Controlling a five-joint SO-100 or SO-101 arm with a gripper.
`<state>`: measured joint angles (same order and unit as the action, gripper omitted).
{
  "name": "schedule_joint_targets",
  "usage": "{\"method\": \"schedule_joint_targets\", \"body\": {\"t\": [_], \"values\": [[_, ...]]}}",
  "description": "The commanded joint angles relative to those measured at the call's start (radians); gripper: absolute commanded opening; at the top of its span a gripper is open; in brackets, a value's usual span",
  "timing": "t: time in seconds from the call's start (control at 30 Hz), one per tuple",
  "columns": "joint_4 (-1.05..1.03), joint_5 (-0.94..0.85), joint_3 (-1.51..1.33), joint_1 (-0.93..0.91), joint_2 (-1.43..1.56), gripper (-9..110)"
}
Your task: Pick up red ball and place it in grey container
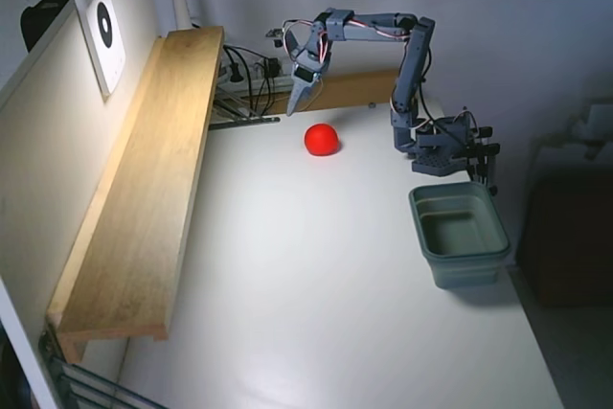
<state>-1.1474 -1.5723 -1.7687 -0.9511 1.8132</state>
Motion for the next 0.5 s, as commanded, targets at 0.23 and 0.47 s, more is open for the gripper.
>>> {"method": "schedule_joint_targets", "body": {"t": [0.23,0.47], "values": [[0.164,0.002,-0.158,-0.023,0.05,38],[0.285,0.002,-0.264,-0.023,0.035,38]]}}
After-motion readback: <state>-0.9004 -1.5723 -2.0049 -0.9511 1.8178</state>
